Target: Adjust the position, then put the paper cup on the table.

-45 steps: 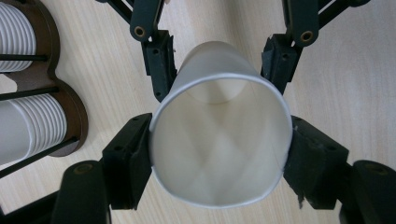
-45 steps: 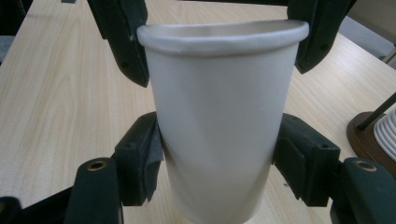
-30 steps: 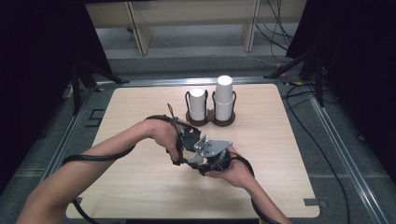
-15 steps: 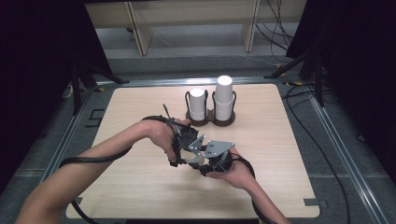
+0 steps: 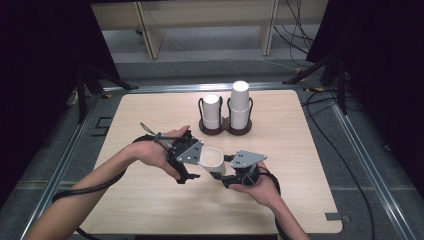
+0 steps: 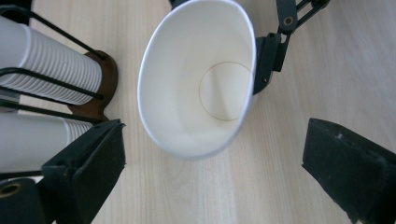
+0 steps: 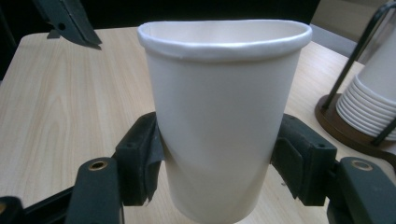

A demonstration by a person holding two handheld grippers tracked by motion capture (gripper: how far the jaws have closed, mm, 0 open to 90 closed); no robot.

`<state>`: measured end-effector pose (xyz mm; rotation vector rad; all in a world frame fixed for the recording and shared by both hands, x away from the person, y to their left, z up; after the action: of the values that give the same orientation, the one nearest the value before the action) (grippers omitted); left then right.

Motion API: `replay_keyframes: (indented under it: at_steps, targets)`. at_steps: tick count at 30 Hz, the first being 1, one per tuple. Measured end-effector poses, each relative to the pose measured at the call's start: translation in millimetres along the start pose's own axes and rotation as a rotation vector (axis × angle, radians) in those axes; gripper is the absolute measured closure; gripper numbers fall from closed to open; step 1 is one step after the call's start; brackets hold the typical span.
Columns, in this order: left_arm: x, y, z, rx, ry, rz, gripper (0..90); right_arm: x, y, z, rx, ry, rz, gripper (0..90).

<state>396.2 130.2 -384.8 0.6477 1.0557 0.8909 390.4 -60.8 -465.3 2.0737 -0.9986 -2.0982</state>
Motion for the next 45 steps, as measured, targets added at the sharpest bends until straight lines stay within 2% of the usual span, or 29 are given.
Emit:
replay_keyframes:
  at_steps: [2, 5, 6, 8, 9, 10, 11, 12, 13, 14, 15, 17, 18, 20, 22, 24, 26, 27, 28, 30, 31, 32, 33, 35, 36, 39, 42, 44, 45]
  targets:
    - [8.7, 1.1, -3.4, -0.043, 0.05, -0.052, 5.5, 3.1, 3.5, 0.1, -0.001, -0.033, 0.007, 37.2]
    - [19.2, 2.6, -8.5, -0.098, 0.116, -0.114, 5.0, 5.3, 7.4, -2.8, 0.015, -0.026, -0.019, 37.2]
    - [23.1, 4.0, -10.0, -0.104, 0.14, -0.128, 5.0, 6.4, 9.0, -1.6, 0.013, -0.055, -0.022, 37.1]
    - [30.3, 5.5, -12.9, -0.142, 0.206, -0.182, 4.7, 7.6, 12.3, -3.9, 0.023, -0.039, -0.037, 37.1]
    - [33.9, 5.8, -14.8, -0.155, 0.235, -0.205, 4.7, 8.9, 14.7, -3.1, 0.023, -0.067, -0.035, 37.1]
    - [37.2, 5.5, -18.1, -0.166, 0.278, -0.237, 4.5, 9.7, 16.4, -4.1, 0.025, -0.069, -0.049, 37.1]
    - [41.1, 5.6, -20.9, -0.205, 0.338, -0.259, 4.4, 10.8, 18.9, -3.6, 0.026, -0.09, -0.048, 37.1]
    - [44.3, 3.6, -22.2, -0.212, 0.36, -0.306, 4.5, 11.5, 20.7, -5.6, 0.04, -0.077, -0.062, 37.1]
    - [46.7, 2.6, -23.6, -0.214, 0.372, -0.327, 4.3, 13.2, 23.1, -5.4, 0.034, -0.094, -0.059, 37.1]
    - [48.7, -1.2, -24.8, -0.222, 0.387, -0.383, 4.3, 13.4, 23.6, -6.5, 0.038, -0.087, -0.076, 37.1]
    - [53.1, -2.3, -29.4, -0.245, 0.439, -0.39, 4.2, 14.1, 26.1, -6.4, 0.051, -0.097, -0.075, 37.0]
    - [61.3, -5.0, -34.7, -0.278, 0.486, -0.405, 3.2, 15.0, 30.9, -7.1, 0.059, -0.105, -0.081, 37.0]
    - [65.3, -6.4, -36.5, -0.297, 0.523, -0.428, 3.2, 14.6, 30.2, -6.0, 0.038, -0.122, -0.106, 37.0]
    - [73.9, -7.5, -40.0, -0.332, 0.593, -0.473, 2.9, 14.9, 36.2, -7.4, 0.072, -0.11, -0.097, 36.9]
    - [83.0, -8.2, -42.5, -0.383, 0.646, -0.499, 3.0, 14.9, 38.9, -6.9, 0.065, -0.117, -0.111, 36.9]
    - [95.4, -9.6, -45.7, -0.441, 0.724, -0.543, 2.8, 15.5, 42.9, -6.9, 0.076, -0.118, -0.131, 36.8]
    - [103.8, -10.5, -46.9, -0.485, 0.756, -0.568, 2.7, 17.8, 49.4, -7.8, 0.086, -0.123, -0.132, 36.8]
    - [107.5, -10.5, -48.4, -0.497, 0.784, -0.569, 2.7, 18.8, 50.5, -6.7, 0.07, -0.147, -0.142, 36.8]
    - [110.7, -10.8, -49.6, -0.509, 0.803, -0.572, 2.7, 20.0, 53.3, -7.9, 0.097, -0.138, -0.141, 36.7]
    - [115.2, -13.7, -51.3, -0.528, 0.827, -0.59, 2.7, 22.4, 55.9, -8.5, 0.09, -0.146, -0.137, 36.7]
    - [116.4, -14.5, -52.1, -0.533, 0.827, -0.591, 2.7, 23.1, 55.8, -8.5, 0.087, -0.148, -0.141, 36.7]
    - [119.3, -14.2, -55.3, -0.537, 0.836, -0.556, 2.7, 23.5, 56.2, -9.7, 0.092, -0.131, -0.145, 36.7]
    - [120.2, -16.6, -55.0, -0.546, 0.832, -0.578, 2.7, 24.7, 57.2, -8.6, 0.097, -0.146, -0.133, 36.7]
    - [122.8, -16.9, -58.9, -0.546, 0.851, -0.543, 2.7, 25.7, 56.8, -7.4, 0.088, -0.162, -0.125, 36.7]
    - [123.5, -19.2, -58.4, -0.549, 0.849, -0.571, 2.7, 25.5, 55.4, -8.4, 0.087, -0.149, -0.141, 36.6]
    - [125.3, -19.6, -61.7, -0.554, 0.856, -0.567, 2.7, 26.0, 54.2, -7.7, 0.088, -0.165, -0.136, 36.5]
    - [127.8, -19.1, -64.2, -0.56, 0.851, -0.548, 2.7, 26.4, 53.7, -10.4, 0.059, -0.13, -0.136, 36.4]
    - [129.1, -19.4, -65.5, -0.567, 0.862, -0.542, 2.7, 27.9, 55.1, -10.0, 0.062, -0.144, -0.122, 36.3]
    - [129.6, -18.9, -67.2, -0.572, 0.876, -0.527, 2.7, 28.5, 53.5, -8.1, 0.027, -0.172, -0.139, 36.3]
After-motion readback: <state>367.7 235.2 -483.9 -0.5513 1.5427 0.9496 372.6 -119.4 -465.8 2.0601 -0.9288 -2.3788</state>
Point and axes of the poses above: each handheld gripper's, and its own axes: y roughly backward along the jaws, x roughly out of its underside, z roughly to its left, the point moved 3 cm from there along -y, roughly forward along the jaws, and after that the axes turned 4 degrees about z, right-handed, at the moved point
